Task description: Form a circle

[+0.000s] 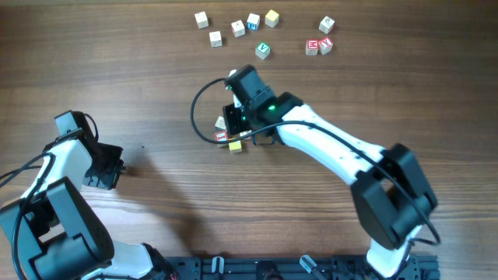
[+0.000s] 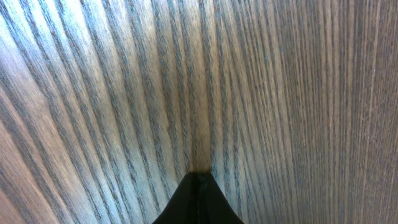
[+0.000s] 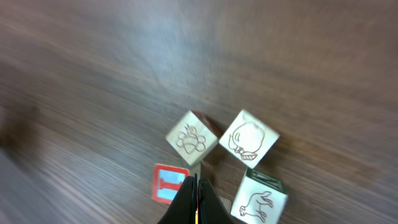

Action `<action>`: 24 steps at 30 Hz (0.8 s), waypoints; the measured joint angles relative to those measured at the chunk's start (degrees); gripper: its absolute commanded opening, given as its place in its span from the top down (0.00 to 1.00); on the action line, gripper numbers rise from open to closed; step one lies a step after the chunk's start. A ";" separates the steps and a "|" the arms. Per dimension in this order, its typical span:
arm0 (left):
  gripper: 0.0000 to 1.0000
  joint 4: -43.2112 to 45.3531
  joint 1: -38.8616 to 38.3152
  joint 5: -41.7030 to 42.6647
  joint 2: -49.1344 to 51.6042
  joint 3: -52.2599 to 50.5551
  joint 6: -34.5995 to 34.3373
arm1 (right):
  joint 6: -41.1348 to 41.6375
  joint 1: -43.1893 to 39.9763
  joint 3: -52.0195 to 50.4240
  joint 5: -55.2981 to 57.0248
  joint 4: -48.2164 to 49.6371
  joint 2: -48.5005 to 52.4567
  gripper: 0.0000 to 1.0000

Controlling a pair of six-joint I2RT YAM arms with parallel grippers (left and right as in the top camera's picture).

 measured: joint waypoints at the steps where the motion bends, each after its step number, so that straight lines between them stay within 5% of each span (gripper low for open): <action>1: 0.96 -0.02 0.00 0.00 0.00 0.00 0.00 | 0.00 0.15 0.00 0.00 0.17 0.96 0.96; 24: 0.96 -0.02 0.00 0.00 0.00 0.00 0.00 | -0.85 0.31 -1.33 0.90 2.25 4.66 0.96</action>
